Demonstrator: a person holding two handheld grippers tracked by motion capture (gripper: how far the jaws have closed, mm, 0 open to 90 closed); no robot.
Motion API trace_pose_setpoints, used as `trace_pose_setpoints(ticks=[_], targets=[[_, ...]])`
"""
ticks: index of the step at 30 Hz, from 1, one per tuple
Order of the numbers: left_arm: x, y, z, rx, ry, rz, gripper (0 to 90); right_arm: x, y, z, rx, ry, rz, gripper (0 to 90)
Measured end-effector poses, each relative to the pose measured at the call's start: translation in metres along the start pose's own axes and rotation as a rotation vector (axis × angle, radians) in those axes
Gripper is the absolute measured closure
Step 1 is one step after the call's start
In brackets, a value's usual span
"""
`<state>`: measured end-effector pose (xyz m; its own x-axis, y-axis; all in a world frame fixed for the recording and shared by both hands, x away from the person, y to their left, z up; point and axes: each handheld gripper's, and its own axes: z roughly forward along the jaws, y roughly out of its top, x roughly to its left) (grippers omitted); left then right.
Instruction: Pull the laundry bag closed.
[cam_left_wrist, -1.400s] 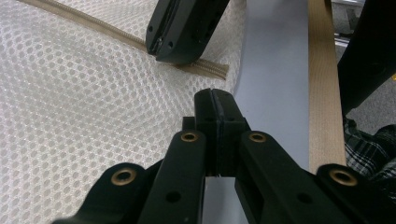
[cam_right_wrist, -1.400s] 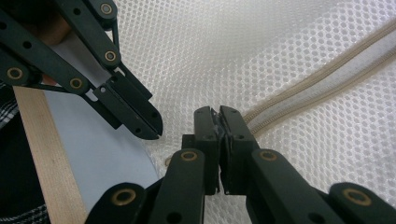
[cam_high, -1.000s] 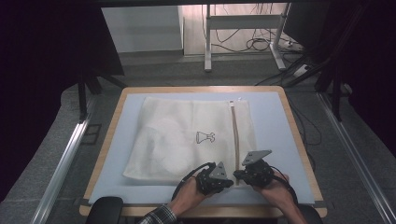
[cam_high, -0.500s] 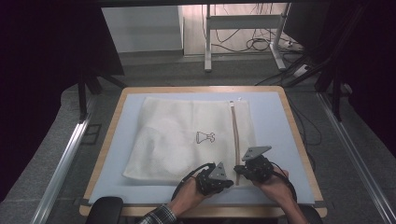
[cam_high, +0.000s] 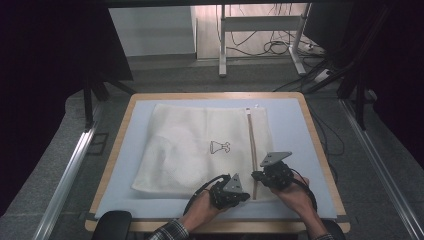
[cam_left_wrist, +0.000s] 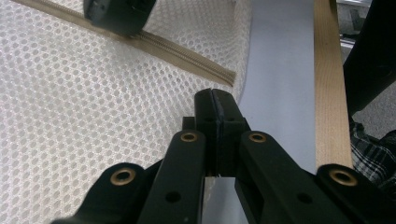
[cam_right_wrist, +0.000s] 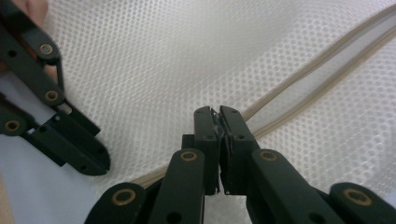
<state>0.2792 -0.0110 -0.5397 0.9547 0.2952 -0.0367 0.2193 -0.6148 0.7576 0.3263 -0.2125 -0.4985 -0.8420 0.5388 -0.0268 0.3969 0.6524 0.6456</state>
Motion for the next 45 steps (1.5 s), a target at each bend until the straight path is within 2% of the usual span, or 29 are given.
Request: trace_pose_setpoints(ticks=[4, 9, 19, 30, 45], targets=[[0.001, 0.000, -0.001, 0.012, -0.003, 0.012, 90.0, -0.002, 0.001, 0.001, -0.002, 0.001, -0.001, 86.2], [0.001, 0.000, -0.001, 0.011, -0.002, 0.012, 90.0, -0.005, 0.003, 0.002, -0.009, -0.018, 0.001, 86.1], [0.000, 0.000, -0.001, 0.009, 0.003, 0.014, 90.0, -0.010, 0.006, 0.004, -0.014, -0.021, 0.006, 86.2], [-0.001, 0.000, -0.001, 0.004, 0.004, 0.007, 90.0, -0.017, 0.011, 0.008, -0.020, -0.047, 0.005, 86.1], [-0.001, 0.000, -0.001, 0.008, 0.009, 0.019, 90.0, -0.031, 0.020, 0.016, -0.018, -0.073, 0.007, 86.0]])
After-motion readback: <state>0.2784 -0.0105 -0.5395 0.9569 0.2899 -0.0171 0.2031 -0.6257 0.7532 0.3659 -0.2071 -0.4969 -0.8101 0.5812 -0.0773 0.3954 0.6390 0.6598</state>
